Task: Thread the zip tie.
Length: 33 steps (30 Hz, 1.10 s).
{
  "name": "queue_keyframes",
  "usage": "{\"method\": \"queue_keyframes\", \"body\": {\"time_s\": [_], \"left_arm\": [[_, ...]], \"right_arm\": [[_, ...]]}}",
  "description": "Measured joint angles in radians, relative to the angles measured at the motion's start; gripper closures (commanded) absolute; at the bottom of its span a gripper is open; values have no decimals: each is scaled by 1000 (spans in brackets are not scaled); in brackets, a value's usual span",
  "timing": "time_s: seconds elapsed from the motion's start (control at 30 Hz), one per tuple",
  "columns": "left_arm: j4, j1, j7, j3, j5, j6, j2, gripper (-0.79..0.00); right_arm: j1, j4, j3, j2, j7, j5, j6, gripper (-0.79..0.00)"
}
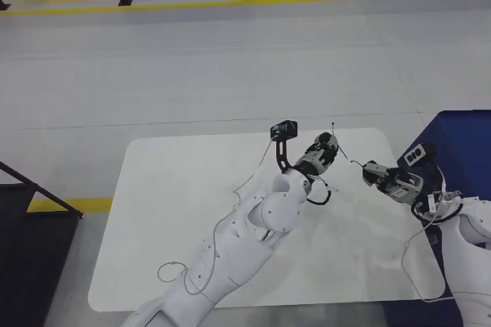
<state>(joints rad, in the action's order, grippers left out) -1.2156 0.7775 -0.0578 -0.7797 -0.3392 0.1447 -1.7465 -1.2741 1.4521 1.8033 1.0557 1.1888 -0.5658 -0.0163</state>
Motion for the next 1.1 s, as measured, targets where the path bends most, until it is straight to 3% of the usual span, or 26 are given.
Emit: {"method": "queue_keyframes", "body": {"time_s": [0.17,0.43,1.1], "left_arm": [[-10,14,-1,-5,-5,-3,1,0],[-35,37,-29,-20,-26,-21,1,0],[-17,40,-42,-25,-51,-18,-20,0]], "right_arm": [[-30,25,-2,-1,17,-23,80,0],[-16,4,-15,-10,37,-22,44,0],[-11,-11,-26,-29,47,-29,71,0]]}}
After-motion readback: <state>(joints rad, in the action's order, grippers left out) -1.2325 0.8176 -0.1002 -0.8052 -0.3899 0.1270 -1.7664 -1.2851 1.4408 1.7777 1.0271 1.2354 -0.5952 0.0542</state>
